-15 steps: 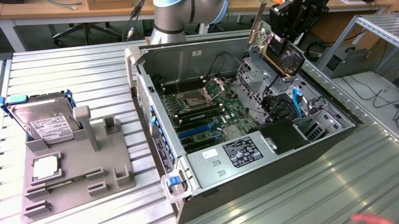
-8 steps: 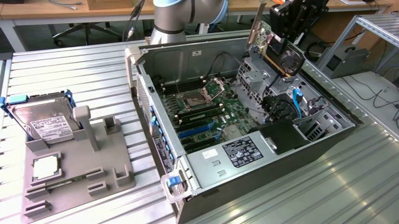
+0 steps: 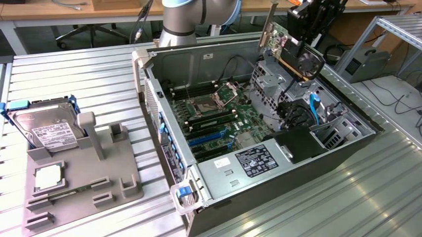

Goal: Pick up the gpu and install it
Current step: 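Insert the gpu into the slot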

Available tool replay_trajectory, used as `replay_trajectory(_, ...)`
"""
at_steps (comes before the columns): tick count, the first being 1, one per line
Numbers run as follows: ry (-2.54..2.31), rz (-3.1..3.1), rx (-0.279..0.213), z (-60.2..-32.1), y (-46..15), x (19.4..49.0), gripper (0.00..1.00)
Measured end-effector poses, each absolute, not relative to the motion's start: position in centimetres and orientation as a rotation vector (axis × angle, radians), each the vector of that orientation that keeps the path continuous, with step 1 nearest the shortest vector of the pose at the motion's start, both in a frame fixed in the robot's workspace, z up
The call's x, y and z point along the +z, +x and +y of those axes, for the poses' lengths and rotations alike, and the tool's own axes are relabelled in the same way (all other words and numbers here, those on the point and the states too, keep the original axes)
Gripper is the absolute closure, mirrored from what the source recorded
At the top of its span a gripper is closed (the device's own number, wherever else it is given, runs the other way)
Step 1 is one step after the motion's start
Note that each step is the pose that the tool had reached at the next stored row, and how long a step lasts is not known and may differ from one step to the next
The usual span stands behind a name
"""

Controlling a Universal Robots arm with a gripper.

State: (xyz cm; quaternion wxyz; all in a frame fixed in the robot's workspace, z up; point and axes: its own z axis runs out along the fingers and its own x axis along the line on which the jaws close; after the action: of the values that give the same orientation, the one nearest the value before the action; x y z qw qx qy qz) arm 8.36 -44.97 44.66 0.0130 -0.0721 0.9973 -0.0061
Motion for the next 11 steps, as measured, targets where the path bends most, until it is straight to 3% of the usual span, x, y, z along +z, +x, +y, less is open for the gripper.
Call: replay_trajectory(11, -0.617, 3.053, -0.018, -44.97, 8.36, 44.63, 0.73)
